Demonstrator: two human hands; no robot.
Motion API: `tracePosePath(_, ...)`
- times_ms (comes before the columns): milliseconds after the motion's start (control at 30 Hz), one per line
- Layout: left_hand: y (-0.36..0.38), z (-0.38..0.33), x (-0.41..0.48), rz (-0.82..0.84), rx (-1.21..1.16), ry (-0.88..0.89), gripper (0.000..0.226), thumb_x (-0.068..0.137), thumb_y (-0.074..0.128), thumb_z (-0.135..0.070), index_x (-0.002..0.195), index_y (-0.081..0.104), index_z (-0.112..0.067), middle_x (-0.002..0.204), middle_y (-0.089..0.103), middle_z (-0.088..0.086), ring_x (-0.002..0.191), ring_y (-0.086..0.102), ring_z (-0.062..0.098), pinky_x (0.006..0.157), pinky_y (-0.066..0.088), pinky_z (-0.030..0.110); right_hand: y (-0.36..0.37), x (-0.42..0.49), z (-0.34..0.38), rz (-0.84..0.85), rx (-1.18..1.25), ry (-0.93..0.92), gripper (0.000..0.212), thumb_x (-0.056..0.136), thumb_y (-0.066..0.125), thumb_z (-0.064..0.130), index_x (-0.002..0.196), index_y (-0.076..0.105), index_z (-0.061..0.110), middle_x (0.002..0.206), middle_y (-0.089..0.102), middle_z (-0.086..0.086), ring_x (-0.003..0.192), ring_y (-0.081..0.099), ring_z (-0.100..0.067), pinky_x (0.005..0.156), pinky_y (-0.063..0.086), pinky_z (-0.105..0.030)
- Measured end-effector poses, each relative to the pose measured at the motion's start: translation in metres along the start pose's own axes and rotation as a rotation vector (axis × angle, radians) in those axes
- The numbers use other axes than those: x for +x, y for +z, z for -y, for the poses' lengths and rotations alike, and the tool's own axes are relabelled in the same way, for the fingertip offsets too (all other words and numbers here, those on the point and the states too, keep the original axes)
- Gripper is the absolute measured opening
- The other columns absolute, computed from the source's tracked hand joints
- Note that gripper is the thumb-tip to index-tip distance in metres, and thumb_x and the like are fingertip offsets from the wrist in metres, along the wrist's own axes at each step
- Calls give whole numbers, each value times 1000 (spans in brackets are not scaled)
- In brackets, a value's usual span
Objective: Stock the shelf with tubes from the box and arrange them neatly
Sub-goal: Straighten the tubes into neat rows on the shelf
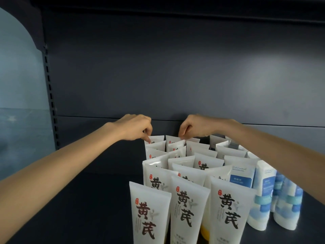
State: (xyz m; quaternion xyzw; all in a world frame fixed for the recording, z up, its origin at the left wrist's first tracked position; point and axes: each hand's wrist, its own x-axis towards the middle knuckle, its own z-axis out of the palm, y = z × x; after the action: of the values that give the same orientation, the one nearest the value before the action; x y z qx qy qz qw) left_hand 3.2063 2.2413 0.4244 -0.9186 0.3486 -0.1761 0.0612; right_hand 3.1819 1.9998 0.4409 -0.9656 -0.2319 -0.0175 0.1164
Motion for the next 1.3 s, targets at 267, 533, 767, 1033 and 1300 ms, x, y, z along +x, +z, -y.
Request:
tracePosePath(267, 1, -1, 2, -6, -53, -33, 12, 87, 64, -38, 84, 70, -28, 84, 53, -12, 81, 53, 10, 57, 33, 24, 4, 0, -4, -50, -25, -36, 12, 87, 65, 11, 95, 73, 16, 90, 68, 10, 83, 61, -3, 81, 48, -19)
tracePosePath(533, 5, 7, 2, -27, -135, -65, 8, 87, 65, -35, 83, 71, -33, 84, 50, -16, 82, 51, 5, 58, 29, 20, 9, -3, -7, -83, 16, -52, 8, 86, 68, 17, 92, 70, 22, 96, 70, 8, 81, 61, 0, 82, 50, -20)
tracePosePath(767, 7, 4, 5, -71, -204, -74, 8, 85, 65, -43, 81, 69, -36, 87, 53, -16, 82, 52, 3, 59, 30, 21, -5, -19, -23, -123, 25, -16, 15, 83, 72, 26, 96, 67, 25, 96, 69, 10, 85, 62, -2, 79, 46, -13)
tracePosePath(1033, 1, -16, 14, -77, -211, -26, 16, 85, 63, -47, 92, 71, -35, 84, 52, -15, 81, 51, 5, 59, 33, 23, -11, -32, -34, -79, -66, 39, 13, 83, 70, 40, 92, 72, 31, 77, 62, 20, 69, 55, 11, 60, 38, -6)
tracePosePath(1300, -1, -27, 18, -31, -182, -26, 17, 88, 63, -38, 98, 71, -29, 82, 49, -17, 82, 52, 8, 57, 30, 21, -1, -24, -37, -84, -50, 44, 14, 82, 73, 28, 94, 73, 20, 63, 56, 20, 55, 50, 15, 52, 36, -3)
